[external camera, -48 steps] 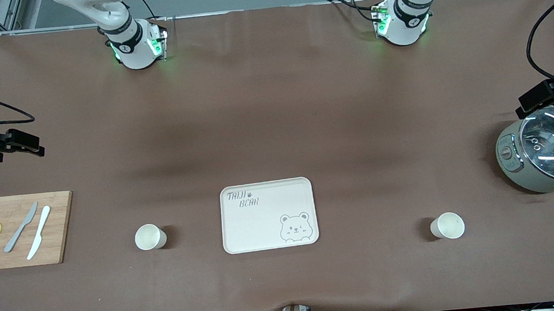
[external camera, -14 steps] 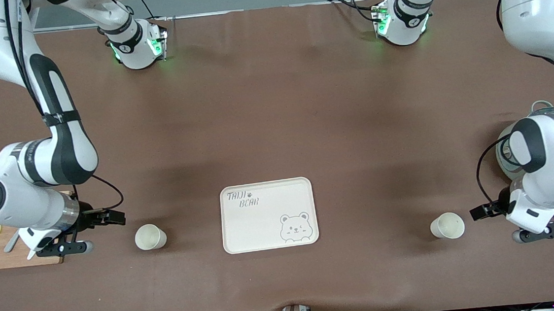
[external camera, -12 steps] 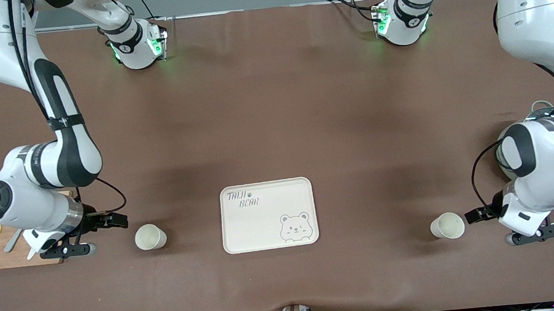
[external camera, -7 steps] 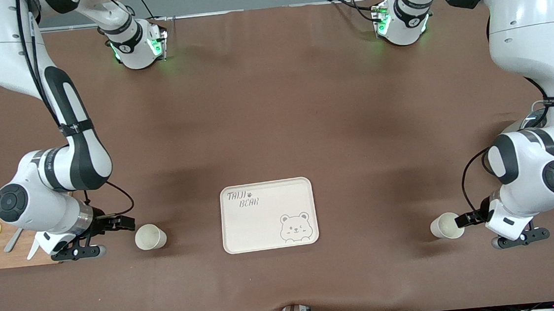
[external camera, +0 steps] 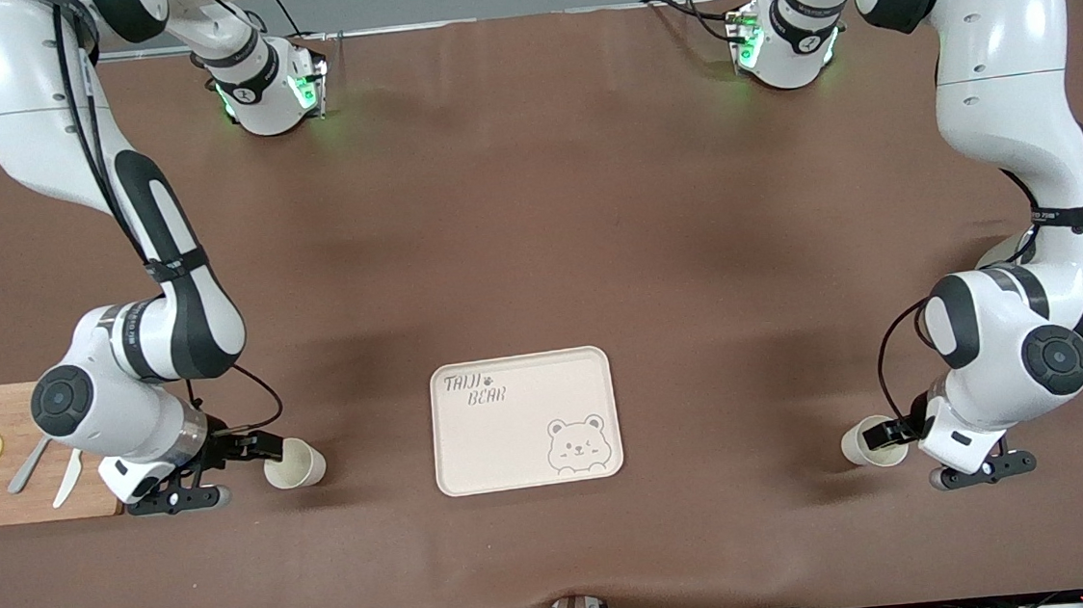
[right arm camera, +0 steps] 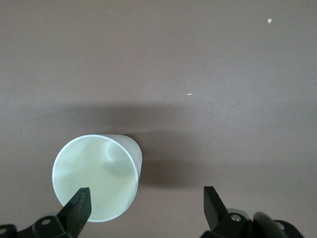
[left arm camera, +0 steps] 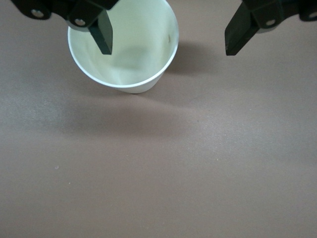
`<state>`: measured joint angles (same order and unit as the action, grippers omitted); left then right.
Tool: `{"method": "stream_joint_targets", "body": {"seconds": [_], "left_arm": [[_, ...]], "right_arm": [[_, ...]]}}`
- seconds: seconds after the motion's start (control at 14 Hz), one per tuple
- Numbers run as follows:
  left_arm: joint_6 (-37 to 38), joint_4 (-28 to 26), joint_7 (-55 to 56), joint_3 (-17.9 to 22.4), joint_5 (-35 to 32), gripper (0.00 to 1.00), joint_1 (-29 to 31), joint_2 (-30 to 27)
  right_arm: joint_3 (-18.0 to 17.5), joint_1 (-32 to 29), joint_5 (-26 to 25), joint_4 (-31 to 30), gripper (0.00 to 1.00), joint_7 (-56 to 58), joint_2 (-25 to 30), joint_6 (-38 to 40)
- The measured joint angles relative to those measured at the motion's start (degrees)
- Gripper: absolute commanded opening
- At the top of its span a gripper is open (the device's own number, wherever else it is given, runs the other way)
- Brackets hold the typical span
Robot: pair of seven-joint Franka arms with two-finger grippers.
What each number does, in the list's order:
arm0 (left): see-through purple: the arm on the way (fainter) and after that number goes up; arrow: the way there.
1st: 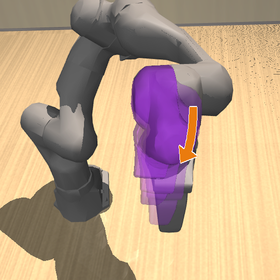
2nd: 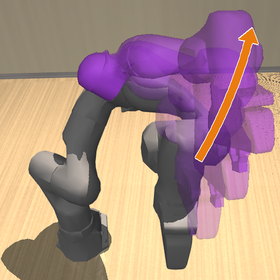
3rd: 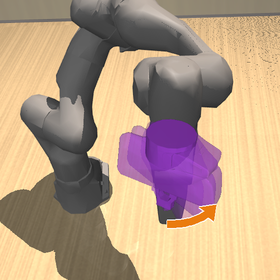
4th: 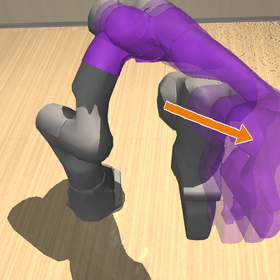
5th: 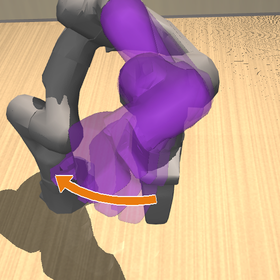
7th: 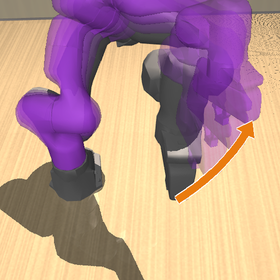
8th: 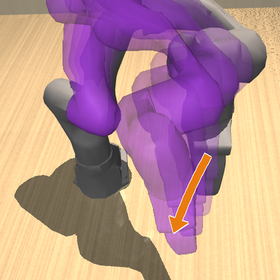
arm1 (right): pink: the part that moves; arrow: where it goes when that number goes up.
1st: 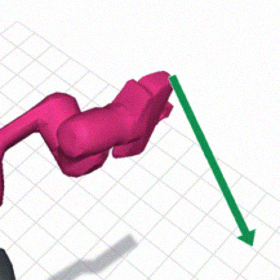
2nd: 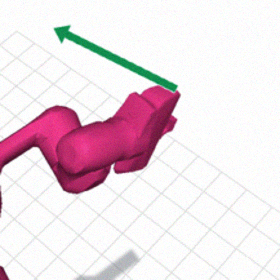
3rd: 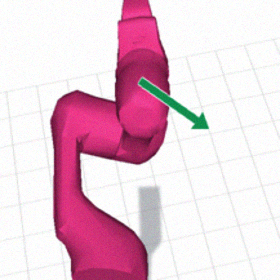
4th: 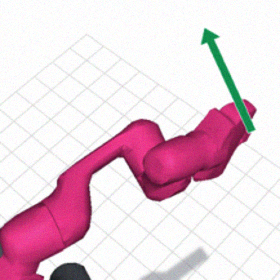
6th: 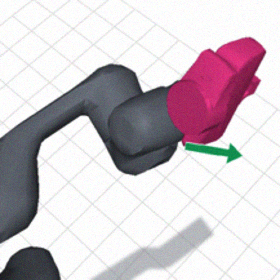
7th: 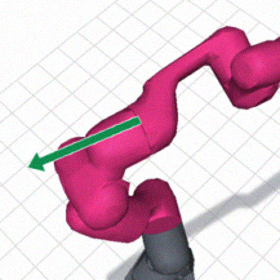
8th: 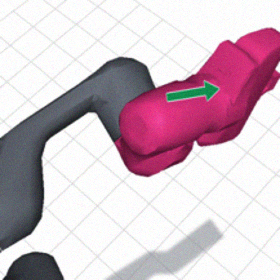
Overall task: Place white IKEA cup upright on tray with both arms
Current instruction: 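Close the right gripper and the left gripper on the cup rims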
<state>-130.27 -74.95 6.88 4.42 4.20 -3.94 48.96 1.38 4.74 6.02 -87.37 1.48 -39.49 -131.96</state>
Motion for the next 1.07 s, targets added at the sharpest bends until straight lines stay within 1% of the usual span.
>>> {"method": "stream_joint_targets", "body": {"seconds": [0.14,0.21,0.29,0.36,0.57,0.64,0.86,1.07], "left_arm": [[0.0,0.0,0.1,0.0,0.2,0.40,0.0,0.0],[0.0,0.0,0.1,0.0,0.9,0.28,0.0,0.0],[0.0,0.0,0.1,0.0,2.0,0.19,0.0,0.0],[0.0,0.0,0.1,0.0,2.6,0.14,0.0,0.0],[0.0,0.0,0.1,0.0,2.8,0.02,0.0,0.0],[0.0,0.0,0.1,0.0,2.8,0.00,0.0,0.0],[-0.1,0.1,0.1,0.0,2.8,0.00,0.0,0.0],[-0.2,1.0,0.1,0.0,2.8,0.00,0.0,-0.1]], "right_arm": [[0.0,0.0,0.0,0.0,1.00,0.0,-0.9,-1.7],[0.0,0.0,0.0,0.0,1.00,0.0,-1.4,-2.7],[0.0,0.0,0.1,0.0,1.00,0.0,-1.8,-3.2],[0.0,0.1,0.1,0.1,1.00,0.0,-2.2,-3.4],[0.0,0.3,0.1,0.1,1.00,0.0,-3.2,-4.0],[0.0,0.3,0.1,0.1,1.00,0.0,-3.7,-4.3],[0.0,0.8,0.1,0.1,1.00,0.0,-4.9,-6.9],[0.0,1.2,0.1,0.3,1.00,-0.1,-5.1,-7.2]]}}
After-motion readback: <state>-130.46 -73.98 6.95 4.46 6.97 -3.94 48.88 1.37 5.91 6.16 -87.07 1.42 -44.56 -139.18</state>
